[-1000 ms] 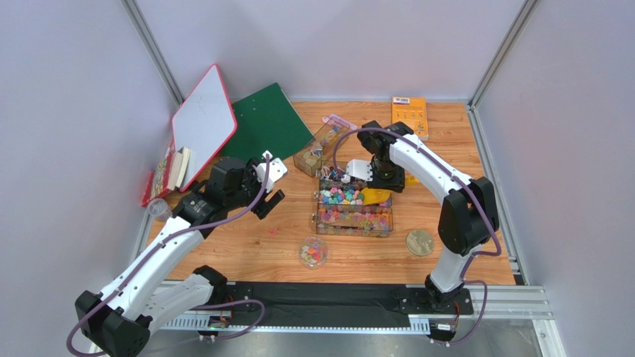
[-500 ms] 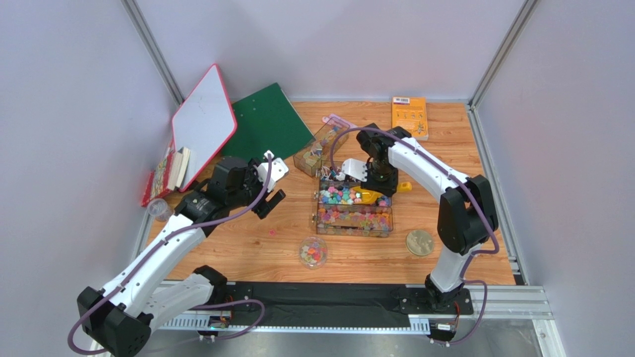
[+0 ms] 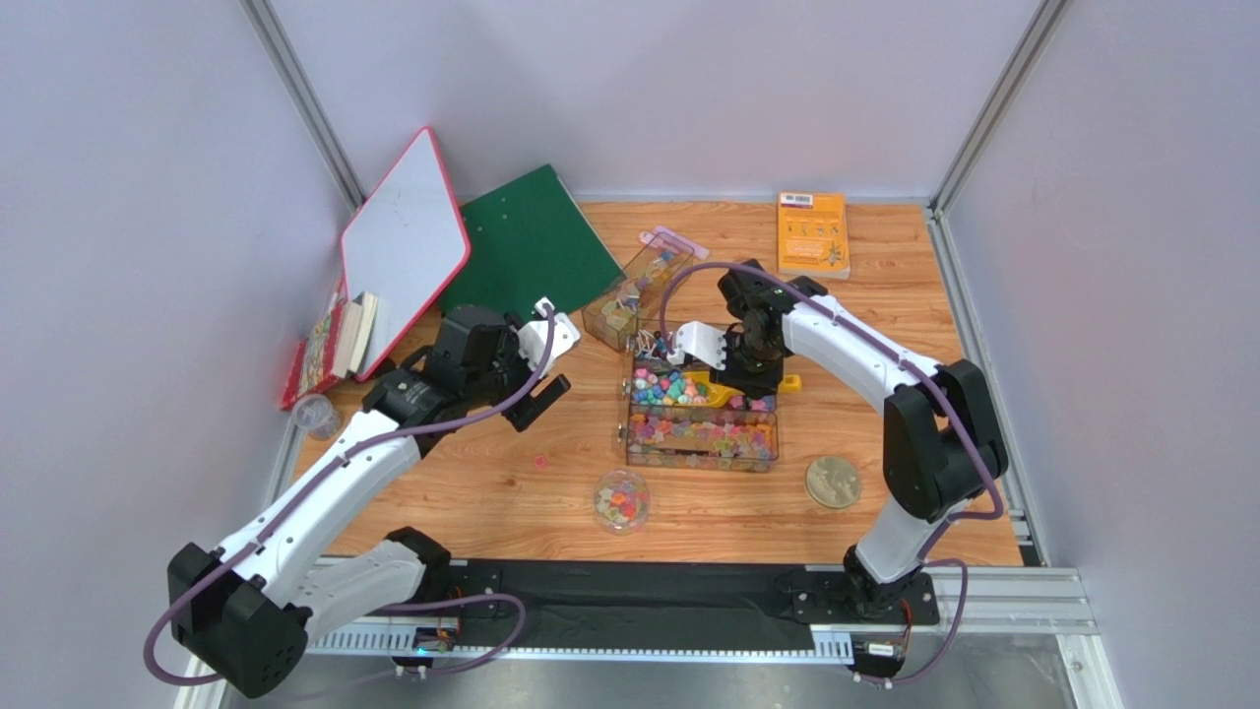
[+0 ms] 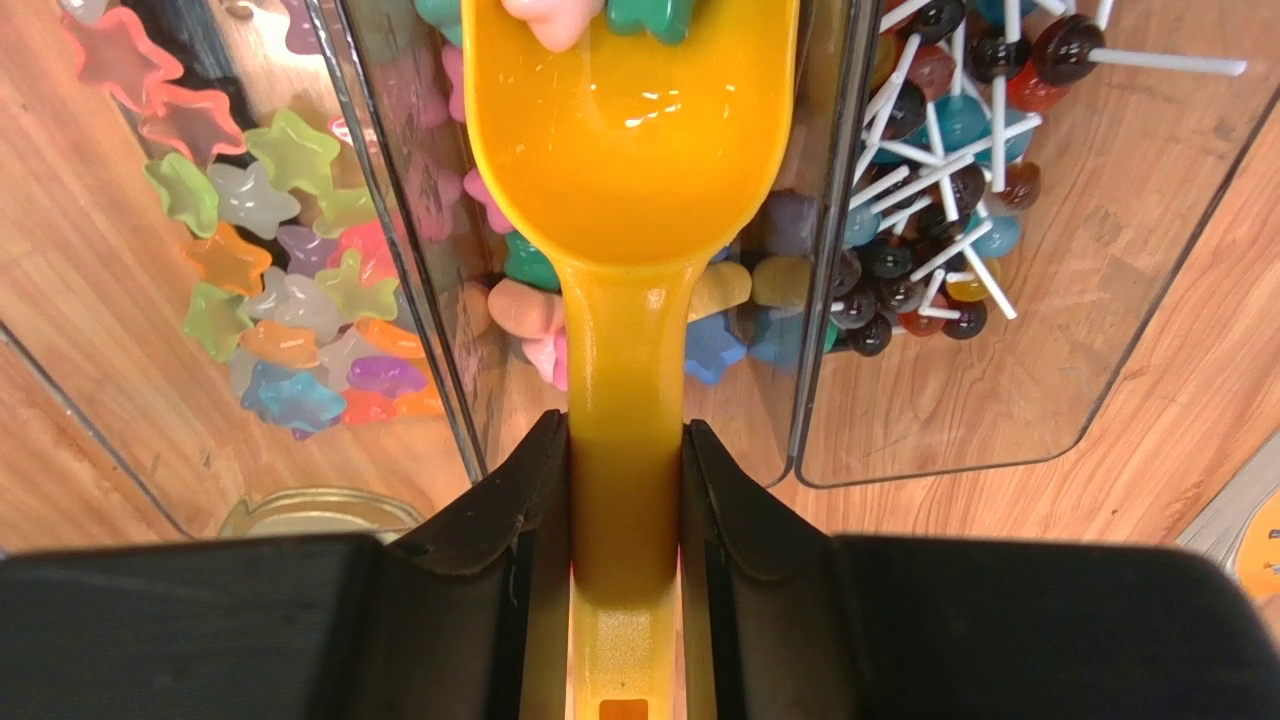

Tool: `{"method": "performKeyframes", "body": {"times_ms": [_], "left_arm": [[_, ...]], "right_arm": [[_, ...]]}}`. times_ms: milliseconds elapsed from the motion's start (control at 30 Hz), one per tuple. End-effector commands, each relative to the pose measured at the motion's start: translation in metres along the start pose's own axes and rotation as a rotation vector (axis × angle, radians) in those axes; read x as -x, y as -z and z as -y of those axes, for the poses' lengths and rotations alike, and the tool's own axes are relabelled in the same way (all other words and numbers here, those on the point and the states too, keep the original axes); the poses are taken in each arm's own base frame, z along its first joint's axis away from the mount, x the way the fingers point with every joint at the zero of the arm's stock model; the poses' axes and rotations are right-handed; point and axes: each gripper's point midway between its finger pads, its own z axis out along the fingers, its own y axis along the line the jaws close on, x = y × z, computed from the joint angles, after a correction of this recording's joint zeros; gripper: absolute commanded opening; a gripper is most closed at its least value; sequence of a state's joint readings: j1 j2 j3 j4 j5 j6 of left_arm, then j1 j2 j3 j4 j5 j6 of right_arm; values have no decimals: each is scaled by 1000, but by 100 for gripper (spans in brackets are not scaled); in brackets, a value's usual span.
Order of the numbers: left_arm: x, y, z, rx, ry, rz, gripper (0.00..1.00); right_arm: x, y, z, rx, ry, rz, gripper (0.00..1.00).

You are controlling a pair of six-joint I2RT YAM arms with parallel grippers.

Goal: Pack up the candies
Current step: Scoop the fake candies from the storage box.

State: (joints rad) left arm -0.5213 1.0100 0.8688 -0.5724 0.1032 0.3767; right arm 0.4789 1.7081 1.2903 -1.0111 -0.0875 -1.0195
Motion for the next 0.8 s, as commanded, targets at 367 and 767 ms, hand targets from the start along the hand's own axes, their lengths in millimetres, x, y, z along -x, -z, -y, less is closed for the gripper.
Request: {"method": "performKeyframes", "body": {"times_ms": [367, 767], "left_arm": [[28, 2, -25, 56, -88, 24, 84], [38, -3, -31, 65, -83, 18, 84]], "right_arm": [[23, 43, -4, -91, 23, 349, 0], [19, 48, -21, -43, -84, 510, 0]]}}
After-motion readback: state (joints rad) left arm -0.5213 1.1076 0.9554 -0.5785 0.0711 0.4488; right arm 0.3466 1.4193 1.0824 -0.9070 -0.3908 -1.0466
